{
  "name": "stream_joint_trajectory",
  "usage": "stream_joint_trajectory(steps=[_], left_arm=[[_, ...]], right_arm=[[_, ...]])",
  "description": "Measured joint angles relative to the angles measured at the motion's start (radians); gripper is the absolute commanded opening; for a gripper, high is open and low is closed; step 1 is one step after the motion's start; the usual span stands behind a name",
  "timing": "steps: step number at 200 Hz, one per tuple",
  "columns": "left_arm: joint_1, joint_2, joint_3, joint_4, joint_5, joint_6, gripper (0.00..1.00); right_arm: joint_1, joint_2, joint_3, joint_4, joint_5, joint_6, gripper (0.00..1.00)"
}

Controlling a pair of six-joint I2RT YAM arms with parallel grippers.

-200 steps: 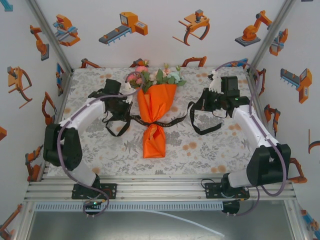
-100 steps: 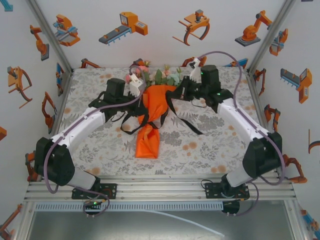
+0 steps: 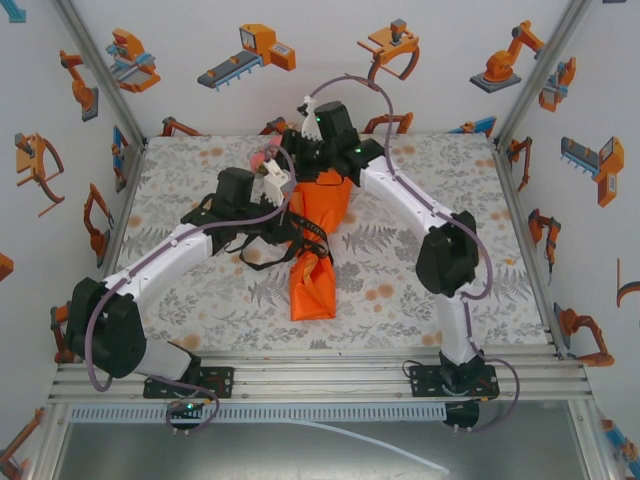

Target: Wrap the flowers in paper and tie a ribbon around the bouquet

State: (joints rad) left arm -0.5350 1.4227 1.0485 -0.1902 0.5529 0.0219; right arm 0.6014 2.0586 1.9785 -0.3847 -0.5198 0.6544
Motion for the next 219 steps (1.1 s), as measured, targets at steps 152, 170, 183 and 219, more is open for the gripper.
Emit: stream_joint_trajectory(steps=[152,170,183,219], left_arm=[[-0.001,0.045,0.036,0.045,-0.057,-0.082,0.03],[-0.001,0.046,0.036,0.047,-0.050,-0.095,0.03],[-0.001,0.045,0.036,0.048,-0.047,-0.097,0.03],[0.006,0.045,0.037,0.055,-0.053,-0.099,0.06]], right_arm=[[0.096,-0.518,-1.062,0.747,0.069,-0.282,0.52],[0.096,-0.471,-1.061,0.826,0.095,-0.256,0.51],[0.096,-0.435,-1.061,0.864,0.106,-0.243,0.44],[0.098,-0.378,-1.053,0.891,0.116,-0.219,0.05]])
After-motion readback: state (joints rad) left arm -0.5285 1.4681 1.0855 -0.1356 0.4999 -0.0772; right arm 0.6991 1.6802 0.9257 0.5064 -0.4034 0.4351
